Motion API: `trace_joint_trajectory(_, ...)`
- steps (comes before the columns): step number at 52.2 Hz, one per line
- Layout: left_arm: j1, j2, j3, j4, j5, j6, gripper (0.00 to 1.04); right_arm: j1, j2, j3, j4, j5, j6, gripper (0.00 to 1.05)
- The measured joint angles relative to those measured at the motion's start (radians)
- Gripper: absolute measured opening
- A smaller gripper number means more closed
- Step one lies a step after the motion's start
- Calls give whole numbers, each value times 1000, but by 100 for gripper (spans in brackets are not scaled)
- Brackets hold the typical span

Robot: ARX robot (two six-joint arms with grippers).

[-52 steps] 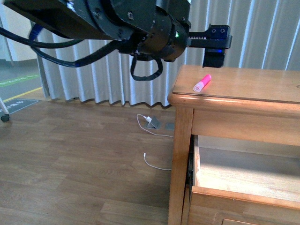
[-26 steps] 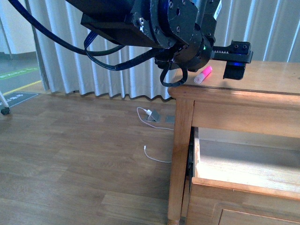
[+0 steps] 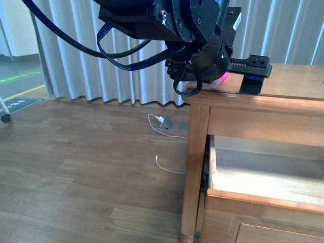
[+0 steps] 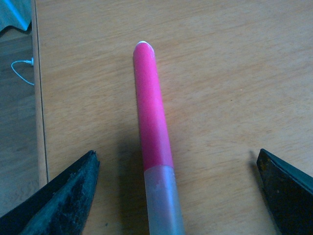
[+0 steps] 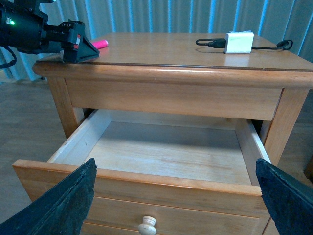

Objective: Place pink marker in drawer with both arms

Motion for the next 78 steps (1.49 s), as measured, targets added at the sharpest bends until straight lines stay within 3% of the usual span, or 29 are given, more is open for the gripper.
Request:
trace_joint_trajectory(20,0,6,16,-22,3,-2,98,0,0,0,0,0,0,96)
trace_joint_trajectory(49,7,7,29,-57,5,24,15,0,0,0,0,0,0,96)
trace_joint_trajectory(63,26,-81,-138,69,28,26,14,0,0,0,0,0,0,96)
trace_joint_trajectory(78,50,-315,-467,206,160,53,14,0,0,0,0,0,0,96)
